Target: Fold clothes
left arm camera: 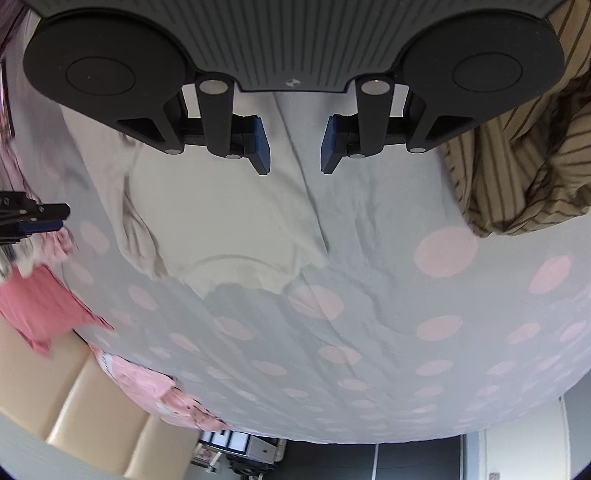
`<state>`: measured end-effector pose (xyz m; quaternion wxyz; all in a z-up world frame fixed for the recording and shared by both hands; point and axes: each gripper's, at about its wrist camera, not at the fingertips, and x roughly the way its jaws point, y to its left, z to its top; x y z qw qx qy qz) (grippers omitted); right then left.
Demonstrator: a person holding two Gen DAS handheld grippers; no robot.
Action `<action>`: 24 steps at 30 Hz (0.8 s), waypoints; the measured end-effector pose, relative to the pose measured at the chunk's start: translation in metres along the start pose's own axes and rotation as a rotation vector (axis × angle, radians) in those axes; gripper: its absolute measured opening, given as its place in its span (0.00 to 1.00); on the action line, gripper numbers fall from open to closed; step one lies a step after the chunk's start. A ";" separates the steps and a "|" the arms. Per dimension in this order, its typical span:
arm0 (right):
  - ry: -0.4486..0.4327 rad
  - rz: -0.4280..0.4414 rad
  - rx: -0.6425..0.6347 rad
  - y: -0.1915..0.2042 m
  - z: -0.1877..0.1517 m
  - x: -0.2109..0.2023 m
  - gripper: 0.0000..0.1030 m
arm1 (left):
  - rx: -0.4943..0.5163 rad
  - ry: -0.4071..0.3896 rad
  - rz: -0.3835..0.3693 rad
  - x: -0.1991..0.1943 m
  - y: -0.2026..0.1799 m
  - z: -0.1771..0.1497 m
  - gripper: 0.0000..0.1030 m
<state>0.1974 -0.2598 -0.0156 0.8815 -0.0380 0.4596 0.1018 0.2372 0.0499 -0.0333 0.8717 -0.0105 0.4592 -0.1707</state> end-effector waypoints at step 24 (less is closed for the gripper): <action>0.024 -0.210 0.117 -0.006 0.060 0.140 0.07 | -0.132 0.018 0.027 0.097 0.017 0.041 0.24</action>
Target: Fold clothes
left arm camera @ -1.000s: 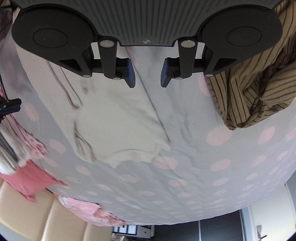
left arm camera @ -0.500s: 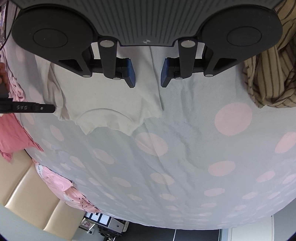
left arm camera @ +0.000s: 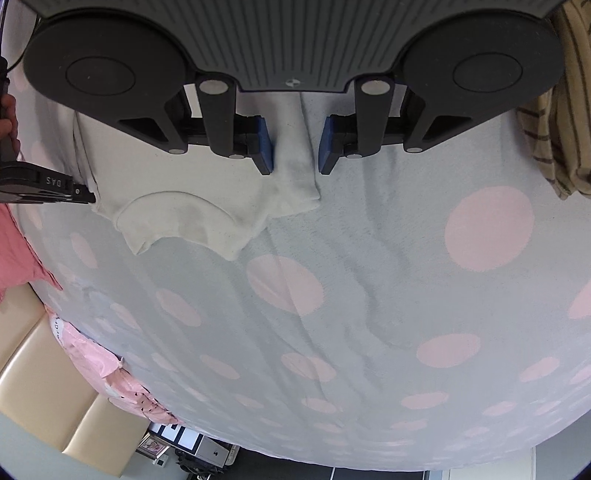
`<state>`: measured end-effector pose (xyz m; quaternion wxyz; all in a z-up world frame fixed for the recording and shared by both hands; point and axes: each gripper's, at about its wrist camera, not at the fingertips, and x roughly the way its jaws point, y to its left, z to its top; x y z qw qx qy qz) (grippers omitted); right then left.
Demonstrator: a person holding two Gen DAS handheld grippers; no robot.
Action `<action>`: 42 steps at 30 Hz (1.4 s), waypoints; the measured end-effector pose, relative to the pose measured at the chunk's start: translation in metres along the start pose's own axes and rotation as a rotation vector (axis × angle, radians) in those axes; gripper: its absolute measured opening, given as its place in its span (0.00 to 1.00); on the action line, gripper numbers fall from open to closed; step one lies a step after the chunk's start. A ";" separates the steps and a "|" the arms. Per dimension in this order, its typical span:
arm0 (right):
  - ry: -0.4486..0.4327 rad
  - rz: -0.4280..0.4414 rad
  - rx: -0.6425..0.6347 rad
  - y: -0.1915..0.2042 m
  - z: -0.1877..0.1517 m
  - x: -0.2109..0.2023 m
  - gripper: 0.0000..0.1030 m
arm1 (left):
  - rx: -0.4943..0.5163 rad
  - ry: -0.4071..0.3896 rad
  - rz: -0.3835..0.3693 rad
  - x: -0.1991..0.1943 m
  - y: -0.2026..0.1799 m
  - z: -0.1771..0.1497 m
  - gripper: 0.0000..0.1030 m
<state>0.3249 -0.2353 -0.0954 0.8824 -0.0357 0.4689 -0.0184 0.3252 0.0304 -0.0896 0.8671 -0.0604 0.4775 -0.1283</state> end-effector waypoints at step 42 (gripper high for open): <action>0.027 0.233 -0.157 -0.027 -0.167 -0.219 0.37 | 0.413 0.116 -0.055 -0.060 -0.119 -0.117 0.04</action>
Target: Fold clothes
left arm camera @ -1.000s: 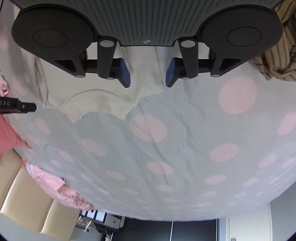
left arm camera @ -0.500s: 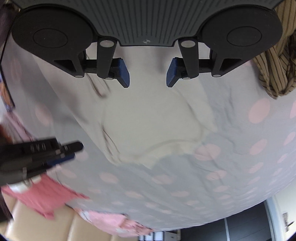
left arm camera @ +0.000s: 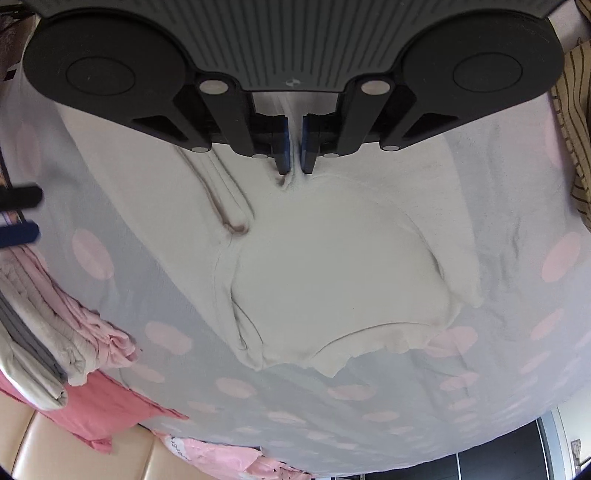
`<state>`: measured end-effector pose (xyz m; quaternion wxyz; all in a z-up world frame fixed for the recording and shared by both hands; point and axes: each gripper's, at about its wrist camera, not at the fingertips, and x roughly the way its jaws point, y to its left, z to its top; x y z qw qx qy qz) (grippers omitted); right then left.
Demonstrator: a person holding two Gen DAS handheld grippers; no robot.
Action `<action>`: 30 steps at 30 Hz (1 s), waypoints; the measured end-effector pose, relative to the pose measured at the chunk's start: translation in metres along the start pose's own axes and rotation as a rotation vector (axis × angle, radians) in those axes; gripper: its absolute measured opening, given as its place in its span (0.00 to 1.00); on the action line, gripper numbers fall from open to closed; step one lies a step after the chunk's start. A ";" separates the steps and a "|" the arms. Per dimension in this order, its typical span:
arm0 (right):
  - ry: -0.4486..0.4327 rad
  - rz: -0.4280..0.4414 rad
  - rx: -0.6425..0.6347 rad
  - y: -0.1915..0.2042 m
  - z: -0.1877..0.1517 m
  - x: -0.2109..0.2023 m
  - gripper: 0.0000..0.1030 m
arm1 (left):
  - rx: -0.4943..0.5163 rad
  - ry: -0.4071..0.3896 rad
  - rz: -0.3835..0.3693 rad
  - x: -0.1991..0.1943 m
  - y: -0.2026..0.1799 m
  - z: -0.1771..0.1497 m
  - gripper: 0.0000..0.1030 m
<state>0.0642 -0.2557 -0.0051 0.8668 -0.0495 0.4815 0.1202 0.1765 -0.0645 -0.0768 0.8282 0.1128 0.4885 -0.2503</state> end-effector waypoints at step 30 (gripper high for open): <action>0.062 0.446 0.092 0.124 -0.124 0.016 0.36 | -0.016 0.129 -0.072 -0.059 -0.051 -0.096 0.22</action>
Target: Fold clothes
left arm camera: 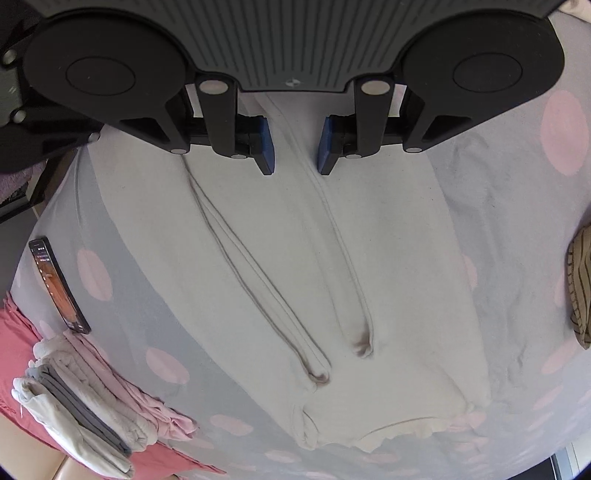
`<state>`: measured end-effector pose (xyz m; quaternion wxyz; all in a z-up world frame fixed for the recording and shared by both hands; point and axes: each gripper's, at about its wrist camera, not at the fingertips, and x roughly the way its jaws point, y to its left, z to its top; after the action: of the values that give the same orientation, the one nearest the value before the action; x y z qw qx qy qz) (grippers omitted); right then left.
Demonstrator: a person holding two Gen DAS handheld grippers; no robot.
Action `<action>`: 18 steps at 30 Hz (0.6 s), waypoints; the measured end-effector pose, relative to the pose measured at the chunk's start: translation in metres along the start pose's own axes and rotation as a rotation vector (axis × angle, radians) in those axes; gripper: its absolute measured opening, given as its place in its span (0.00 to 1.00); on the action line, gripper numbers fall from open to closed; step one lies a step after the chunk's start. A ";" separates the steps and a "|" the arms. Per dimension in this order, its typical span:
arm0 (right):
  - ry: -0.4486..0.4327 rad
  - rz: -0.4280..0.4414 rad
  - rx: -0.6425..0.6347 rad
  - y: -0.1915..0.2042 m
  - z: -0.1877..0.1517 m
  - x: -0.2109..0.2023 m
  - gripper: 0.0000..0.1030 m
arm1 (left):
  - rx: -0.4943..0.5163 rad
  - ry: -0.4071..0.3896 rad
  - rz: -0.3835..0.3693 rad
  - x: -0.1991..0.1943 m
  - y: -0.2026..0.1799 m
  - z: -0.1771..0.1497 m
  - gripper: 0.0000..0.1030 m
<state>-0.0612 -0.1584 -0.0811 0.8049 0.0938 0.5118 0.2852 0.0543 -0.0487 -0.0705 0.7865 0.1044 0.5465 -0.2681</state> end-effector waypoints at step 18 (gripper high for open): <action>0.005 0.005 0.073 0.011 -0.017 0.016 0.08 | 0.166 0.024 0.157 0.012 -0.028 -0.008 0.17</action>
<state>-0.0752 -0.1432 -0.0967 0.7991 0.1236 0.5236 0.2683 0.0359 -0.0723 -0.0807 0.7872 0.2148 0.5218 -0.2487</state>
